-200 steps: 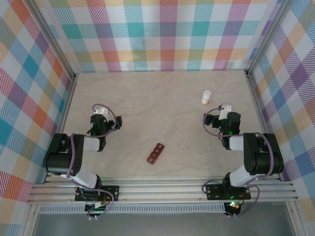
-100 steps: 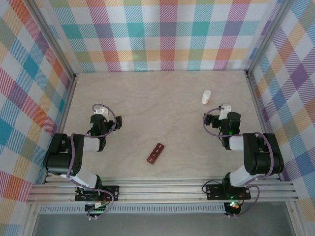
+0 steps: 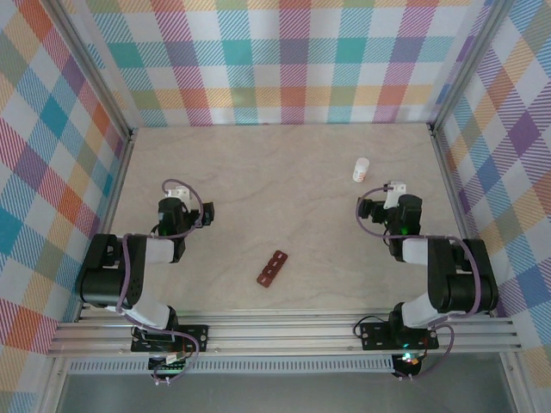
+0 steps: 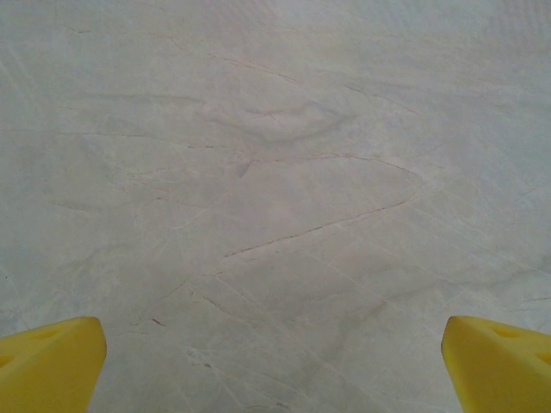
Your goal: Sort the pills into containers
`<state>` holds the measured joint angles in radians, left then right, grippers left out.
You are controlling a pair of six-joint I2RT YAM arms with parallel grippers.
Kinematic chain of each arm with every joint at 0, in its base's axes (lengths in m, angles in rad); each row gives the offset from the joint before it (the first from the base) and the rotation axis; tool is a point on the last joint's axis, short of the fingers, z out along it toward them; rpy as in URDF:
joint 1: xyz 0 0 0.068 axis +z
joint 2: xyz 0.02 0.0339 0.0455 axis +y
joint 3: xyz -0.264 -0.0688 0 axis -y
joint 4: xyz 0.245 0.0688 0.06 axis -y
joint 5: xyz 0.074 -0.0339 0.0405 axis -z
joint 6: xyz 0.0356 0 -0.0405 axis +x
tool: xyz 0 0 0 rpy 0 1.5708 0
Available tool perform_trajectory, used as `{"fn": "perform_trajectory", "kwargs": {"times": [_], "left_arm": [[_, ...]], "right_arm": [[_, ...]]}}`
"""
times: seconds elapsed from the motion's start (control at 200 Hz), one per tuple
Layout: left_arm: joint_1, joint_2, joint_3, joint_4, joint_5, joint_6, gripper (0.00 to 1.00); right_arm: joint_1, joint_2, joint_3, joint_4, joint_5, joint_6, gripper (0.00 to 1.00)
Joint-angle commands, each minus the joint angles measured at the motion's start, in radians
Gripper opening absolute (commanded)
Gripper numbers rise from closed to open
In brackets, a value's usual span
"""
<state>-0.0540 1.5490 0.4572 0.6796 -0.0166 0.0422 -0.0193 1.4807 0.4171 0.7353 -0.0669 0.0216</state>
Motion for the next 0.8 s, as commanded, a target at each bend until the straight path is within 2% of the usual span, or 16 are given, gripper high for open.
{"fn": "perform_trajectory", "kwargs": {"times": [0.0,0.255,0.36,0.44,0.62,0.795], "left_arm": [[-0.002,-0.068,0.086,-0.165,0.008,-0.004,1.00],[-0.001,-0.137,0.126,-0.263,-0.067,-0.036,1.00],[-0.001,-0.168,0.164,-0.326,-0.076,-0.061,1.00],[-0.001,-0.181,0.218,-0.409,-0.063,-0.092,1.00],[-0.004,-0.186,0.320,-0.567,-0.039,-0.181,1.00],[-0.011,-0.227,0.391,-0.706,-0.011,-0.212,1.00]], "right_arm": [[0.005,-0.050,0.009,-0.023,0.033,0.010,0.99],[0.005,-0.186,0.081,-0.301,0.096,0.104,0.99],[0.005,-0.259,0.107,-0.391,0.123,0.233,0.99],[0.005,-0.305,0.168,-0.547,0.168,0.391,0.99],[0.004,-0.336,0.257,-0.698,-0.079,0.430,0.99],[0.012,-0.400,0.264,-0.853,-0.218,0.439,1.00]]}}
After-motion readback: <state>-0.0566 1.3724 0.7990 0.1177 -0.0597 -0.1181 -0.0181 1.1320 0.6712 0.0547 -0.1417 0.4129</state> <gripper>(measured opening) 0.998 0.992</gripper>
